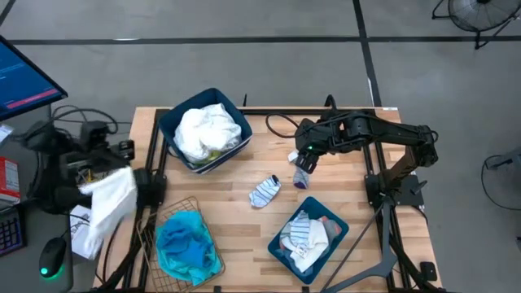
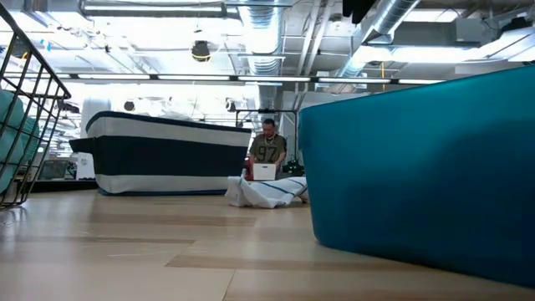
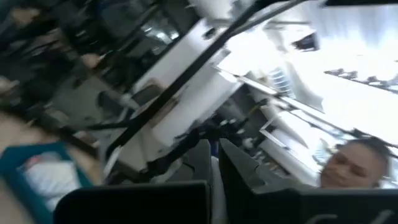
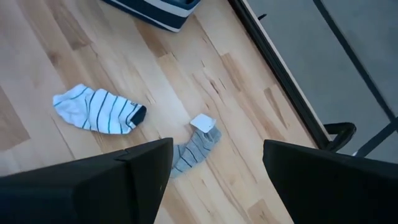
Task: Pick & Place Cloths
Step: Put the white short into the wire basket
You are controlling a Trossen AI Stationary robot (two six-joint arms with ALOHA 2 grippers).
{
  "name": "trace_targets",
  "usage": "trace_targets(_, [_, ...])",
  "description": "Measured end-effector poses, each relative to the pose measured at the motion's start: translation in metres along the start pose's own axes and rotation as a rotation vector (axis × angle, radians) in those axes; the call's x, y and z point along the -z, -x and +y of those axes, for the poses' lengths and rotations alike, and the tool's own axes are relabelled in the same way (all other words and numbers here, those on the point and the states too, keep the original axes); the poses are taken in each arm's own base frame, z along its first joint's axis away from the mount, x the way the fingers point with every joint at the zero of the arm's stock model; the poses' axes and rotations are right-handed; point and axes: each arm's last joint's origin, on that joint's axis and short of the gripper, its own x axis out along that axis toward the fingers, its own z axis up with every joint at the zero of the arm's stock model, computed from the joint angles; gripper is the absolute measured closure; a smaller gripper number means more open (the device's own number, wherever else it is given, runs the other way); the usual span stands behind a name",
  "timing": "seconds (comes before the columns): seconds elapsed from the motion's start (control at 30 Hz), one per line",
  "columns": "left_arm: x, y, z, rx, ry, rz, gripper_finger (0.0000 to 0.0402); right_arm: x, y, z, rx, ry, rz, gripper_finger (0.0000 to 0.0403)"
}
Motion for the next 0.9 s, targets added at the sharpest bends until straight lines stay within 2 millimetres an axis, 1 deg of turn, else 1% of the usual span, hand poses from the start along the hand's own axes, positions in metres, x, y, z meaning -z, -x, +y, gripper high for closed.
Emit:
trace_targets(0.1, [0.002,-0.005,0.011,-0.086,0.008,0.042,0.0401,0.001,0.001,0.002,-0.004,-0.021,-0.002,0.0159])
trace_targets(0.23, [0.005,-0.014,0.028,-0.179,0.075,0.148,0.0401,0.003,0.003,0.006,-0.012,-0.043,-0.004,0.0159])
trace_targets(0.43, [0.0,-0.028,0.039,-0.194,0.132,0.221,0.0401,0.006,0.007,0.012,-0.027,-0.025,-0.01,0.0159])
trace_targets(0.6, [-0.006,-0.045,0.051,-0.215,0.181,0.275,0.0401,0.006,0.007,0.012,-0.027,-0.025,-0.01,0.0159])
trace_targets(0.67, [-0.012,-0.054,0.05,-0.197,0.184,0.298,0.0401,0.006,0.007,0.012,-0.025,-0.026,-0.01,0.0159])
trace_targets(0.73, [-0.021,-0.066,0.045,-0.157,0.173,0.319,0.0401,0.006,0.007,0.012,-0.025,-0.025,-0.011,0.0159])
trace_targets(0.83, [-0.034,-0.085,0.032,-0.085,0.138,0.347,0.0401,0.006,0.007,0.012,-0.025,-0.025,-0.01,0.0159])
trace_targets(0.9, [-0.039,-0.096,0.023,-0.047,0.119,0.377,0.0401,0.006,0.007,0.012,-0.025,-0.026,-0.011,0.0159])
